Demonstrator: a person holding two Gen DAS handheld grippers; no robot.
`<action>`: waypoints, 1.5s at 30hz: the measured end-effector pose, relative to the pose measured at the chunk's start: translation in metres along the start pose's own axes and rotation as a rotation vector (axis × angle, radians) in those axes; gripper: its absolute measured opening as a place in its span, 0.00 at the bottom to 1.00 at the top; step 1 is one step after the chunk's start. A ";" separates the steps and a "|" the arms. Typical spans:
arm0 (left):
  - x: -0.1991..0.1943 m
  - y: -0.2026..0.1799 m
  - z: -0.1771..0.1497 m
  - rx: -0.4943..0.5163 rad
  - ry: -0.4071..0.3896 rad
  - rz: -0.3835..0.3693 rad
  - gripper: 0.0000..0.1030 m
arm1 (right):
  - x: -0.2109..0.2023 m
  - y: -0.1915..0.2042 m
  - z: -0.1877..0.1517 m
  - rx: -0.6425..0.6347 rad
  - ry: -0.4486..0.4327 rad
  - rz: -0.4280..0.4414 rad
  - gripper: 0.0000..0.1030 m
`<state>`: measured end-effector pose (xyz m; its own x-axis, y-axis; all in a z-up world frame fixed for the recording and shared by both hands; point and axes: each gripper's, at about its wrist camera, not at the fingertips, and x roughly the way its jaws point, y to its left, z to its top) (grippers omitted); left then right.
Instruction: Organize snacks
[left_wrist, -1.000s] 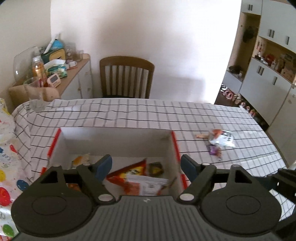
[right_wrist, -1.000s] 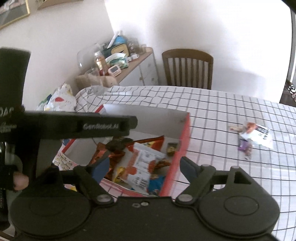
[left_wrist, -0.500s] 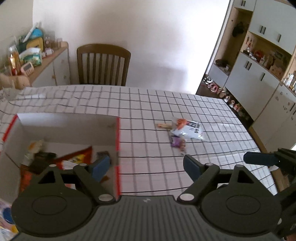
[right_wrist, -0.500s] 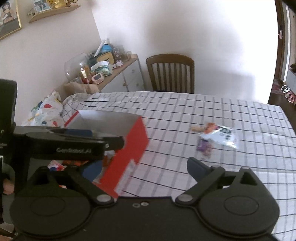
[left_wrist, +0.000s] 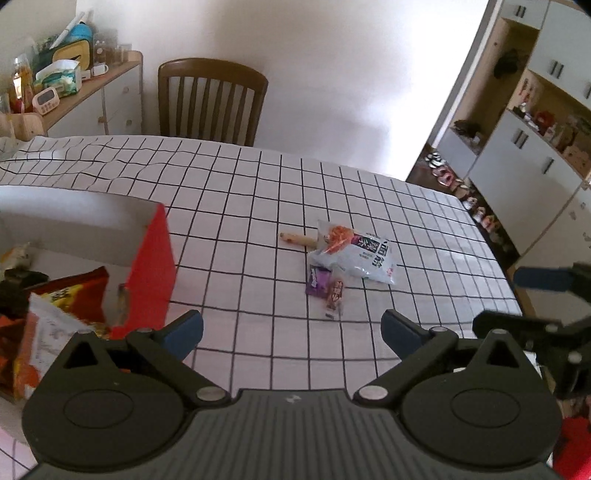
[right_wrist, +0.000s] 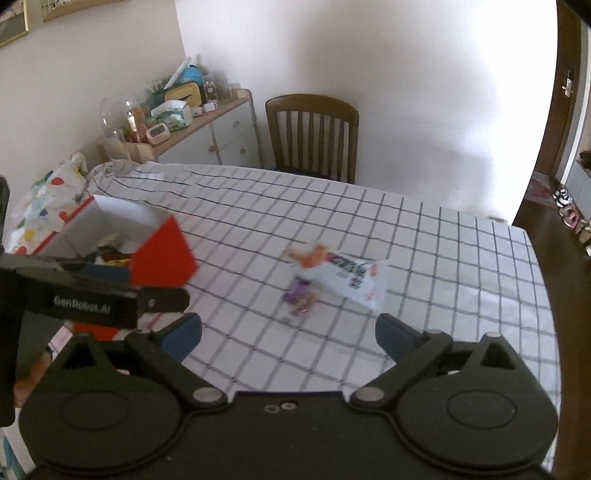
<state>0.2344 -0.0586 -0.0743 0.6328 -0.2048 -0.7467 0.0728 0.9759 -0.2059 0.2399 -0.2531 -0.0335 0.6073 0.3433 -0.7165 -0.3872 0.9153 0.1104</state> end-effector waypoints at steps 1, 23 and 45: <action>0.005 -0.005 0.000 0.001 -0.002 0.007 1.00 | 0.002 -0.005 0.002 -0.010 0.002 -0.001 0.97; 0.105 -0.053 -0.004 0.014 0.049 0.100 1.00 | 0.109 -0.067 0.053 -0.243 0.157 0.071 0.73; 0.151 -0.068 -0.005 0.088 0.061 0.087 0.56 | 0.169 -0.060 0.052 -0.374 0.177 0.092 0.35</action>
<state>0.3209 -0.1563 -0.1758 0.5922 -0.1204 -0.7968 0.0885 0.9925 -0.0842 0.4016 -0.2386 -0.1254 0.4426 0.3492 -0.8259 -0.6795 0.7316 -0.0547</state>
